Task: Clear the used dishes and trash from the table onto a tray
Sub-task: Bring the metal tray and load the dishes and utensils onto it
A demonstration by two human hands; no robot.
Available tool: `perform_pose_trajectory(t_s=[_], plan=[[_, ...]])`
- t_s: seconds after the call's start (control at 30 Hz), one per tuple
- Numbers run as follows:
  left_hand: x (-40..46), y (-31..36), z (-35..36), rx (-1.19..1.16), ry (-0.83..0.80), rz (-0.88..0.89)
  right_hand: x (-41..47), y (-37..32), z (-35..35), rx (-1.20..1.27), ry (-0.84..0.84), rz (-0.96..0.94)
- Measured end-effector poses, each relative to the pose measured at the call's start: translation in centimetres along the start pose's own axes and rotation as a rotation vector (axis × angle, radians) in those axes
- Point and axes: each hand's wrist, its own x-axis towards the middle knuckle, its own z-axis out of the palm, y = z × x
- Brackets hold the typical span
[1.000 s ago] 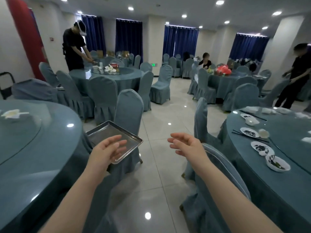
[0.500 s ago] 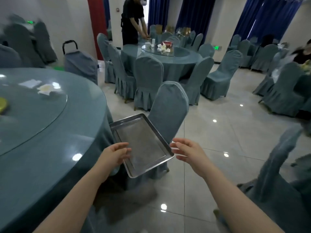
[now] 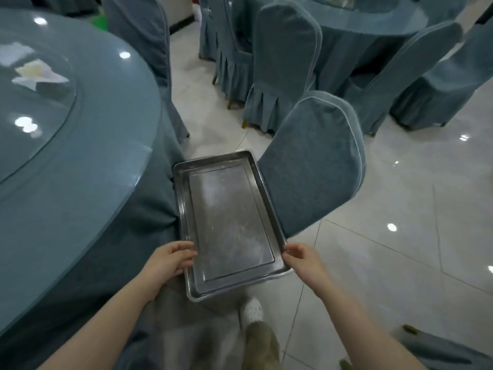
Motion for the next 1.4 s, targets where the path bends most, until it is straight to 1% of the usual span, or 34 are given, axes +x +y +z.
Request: perform_pose_trajectory(t_s=[0.07,0.13,0.2,0.23,0.33,0.4,0.5,0.57,0.63,0.73,0.8,0.93,1.0,1.07,1.1,1.17,1.27,1.4], plan=[[2.8,-0.6,0.8,0.008,0.094,-0.031,5.3,1.1,-0.5,-0.109,-0.028,0.027],[5.5,-1.5,1.9,0.147,0.174,-0.015,10.1,2.5,-0.7,-0.226,-0.068,0.047],[7.6,-2.9,3.5,0.308,0.162,-0.035,13.7,4.1,-0.2,-0.320,-0.128,0.076],[8.4,-3.6,4.4,0.352,0.135,-0.066,14.9,4.9,0.2,-0.359,-0.159,0.088],[10.8,-5.7,6.7,0.392,0.097,-0.165,17.8,7.5,1.3,-0.467,-0.252,0.094],[12.3,-6.8,7.4,0.431,0.092,-0.207,19.4,9.1,1.8,-0.495,-0.319,0.116],[14.3,-9.0,7.7,0.487,0.079,-0.216,21.3,11.3,2.3,-0.547,-0.367,0.183],[15.4,-10.7,7.7,0.529,0.053,-0.227,22.0,12.2,3.0,-0.520,-0.377,0.176],[16.0,-12.4,7.6,0.536,0.066,-0.257,22.4,13.1,3.7,-0.478,-0.341,0.151],[16.4,-14.7,7.4,0.473,0.235,-0.262,22.5,14.2,4.3,-0.548,-0.202,0.144],[16.8,-15.8,7.1,0.403,0.314,-0.246,21.9,14.9,4.6,-0.581,-0.183,0.121],[18.4,-17.1,5.8,0.309,0.349,-0.245,19.6,15.9,5.6,-0.605,-0.279,0.090],[19.3,-17.6,4.8,0.381,0.383,-0.254,19.0,16.3,6.0,-0.537,-0.275,0.103],[20.4,-17.8,3.8,0.472,0.417,-0.269,19.4,16.4,6.5,-0.469,-0.240,0.084],[21.1,-17.8,3.4,0.477,0.420,-0.274,20.0,16.2,6.8,-0.453,-0.223,0.055],[22.7,-17.8,2.8,0.395,0.389,-0.270,21.9,15.6,7.5,-0.433,-0.180,-0.014],[24.6,-17.8,2.3,0.228,0.357,-0.215,25.1,14.1,8.4,-0.386,-0.107,-0.086],[24.7,-17.7,2.6,0.195,0.467,-0.160,25.8,12.4,9.1,-0.306,0.034,-0.019]])
